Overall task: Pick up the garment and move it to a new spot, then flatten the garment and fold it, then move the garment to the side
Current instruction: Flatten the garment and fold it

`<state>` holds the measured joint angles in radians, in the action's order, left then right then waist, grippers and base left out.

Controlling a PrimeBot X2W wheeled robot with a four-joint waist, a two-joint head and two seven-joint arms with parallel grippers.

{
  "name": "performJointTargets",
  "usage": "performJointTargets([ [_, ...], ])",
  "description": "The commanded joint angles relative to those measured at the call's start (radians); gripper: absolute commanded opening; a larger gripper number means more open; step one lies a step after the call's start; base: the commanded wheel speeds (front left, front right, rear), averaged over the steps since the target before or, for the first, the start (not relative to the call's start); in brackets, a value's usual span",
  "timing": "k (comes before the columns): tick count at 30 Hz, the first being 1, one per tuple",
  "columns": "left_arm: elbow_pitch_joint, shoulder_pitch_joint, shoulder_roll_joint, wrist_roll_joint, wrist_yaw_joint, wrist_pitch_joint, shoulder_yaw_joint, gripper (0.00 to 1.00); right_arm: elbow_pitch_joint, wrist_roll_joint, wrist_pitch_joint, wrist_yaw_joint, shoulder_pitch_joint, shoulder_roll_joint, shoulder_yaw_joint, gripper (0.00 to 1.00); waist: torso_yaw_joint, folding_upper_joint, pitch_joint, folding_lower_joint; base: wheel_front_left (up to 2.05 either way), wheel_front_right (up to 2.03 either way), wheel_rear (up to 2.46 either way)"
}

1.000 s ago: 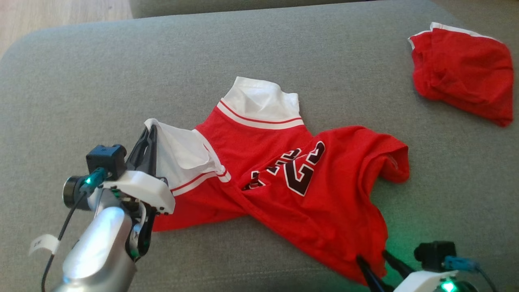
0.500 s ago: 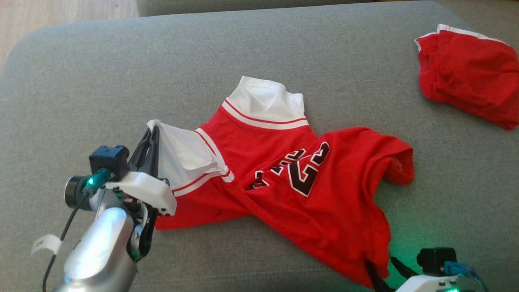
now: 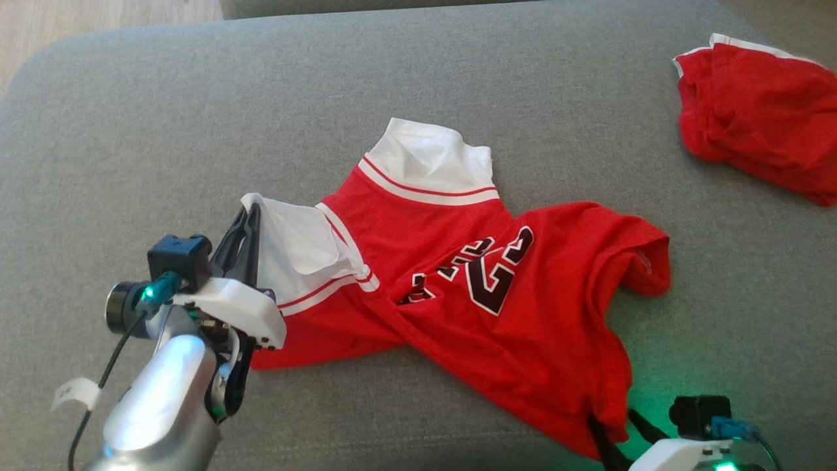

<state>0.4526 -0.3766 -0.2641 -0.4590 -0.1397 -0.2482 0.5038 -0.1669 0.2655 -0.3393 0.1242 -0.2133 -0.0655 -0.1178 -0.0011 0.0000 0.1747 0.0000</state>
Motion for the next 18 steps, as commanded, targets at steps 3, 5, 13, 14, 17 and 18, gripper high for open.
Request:
performJointTargets([
  [3, -0.036, -0.062, -0.038, 0.006, -0.001, -0.005, -0.035, 0.0, -0.001, 0.022, 0.0, 0.007, 0.058, -0.001, -0.048, 0.0, 0.004, 0.0, 0.007, 0.0, 0.0, 0.0, 0.0],
  [5, -0.038, -0.066, -0.04, 0.006, -0.002, -0.004, -0.034, 0.0, -0.005, 0.034, -0.003, 0.007, 0.064, -0.009, -0.064, 0.0, 0.007, 0.0, 0.008, 0.0, 0.0, 0.0, 0.0],
  [13, -0.044, -0.063, -0.051, -0.001, -0.014, -0.007, -0.05, 0.0, 0.083, 0.061, -0.028, 0.007, 0.104, -0.096, -0.087, 0.0, 0.01, 0.0, -0.02, 0.0, 0.0, 0.0, 0.0],
  [14, -0.048, -0.062, -0.052, -0.002, -0.016, -0.007, -0.054, 0.0, 0.108, 0.062, -0.034, 0.007, 0.114, -0.116, -0.086, 0.0, 0.01, 0.0, -0.026, 0.0, 0.0, 0.0, 0.0],
  [17, -0.065, -0.061, -0.054, -0.001, -0.023, -0.01, -0.065, 0.0, 0.189, 0.085, -0.057, 0.007, 0.151, -0.178, -0.077, 0.0, 0.013, 0.0, -0.05, 0.0, 0.0, 0.0, 0.0],
  [18, -0.072, -0.061, -0.055, 0.0, -0.025, -0.01, -0.07, 0.0, 0.217, 0.097, -0.067, 0.007, 0.164, -0.2, -0.077, 0.0, 0.014, 0.0, -0.059, 0.0, 0.0, 0.0, 0.0],
])
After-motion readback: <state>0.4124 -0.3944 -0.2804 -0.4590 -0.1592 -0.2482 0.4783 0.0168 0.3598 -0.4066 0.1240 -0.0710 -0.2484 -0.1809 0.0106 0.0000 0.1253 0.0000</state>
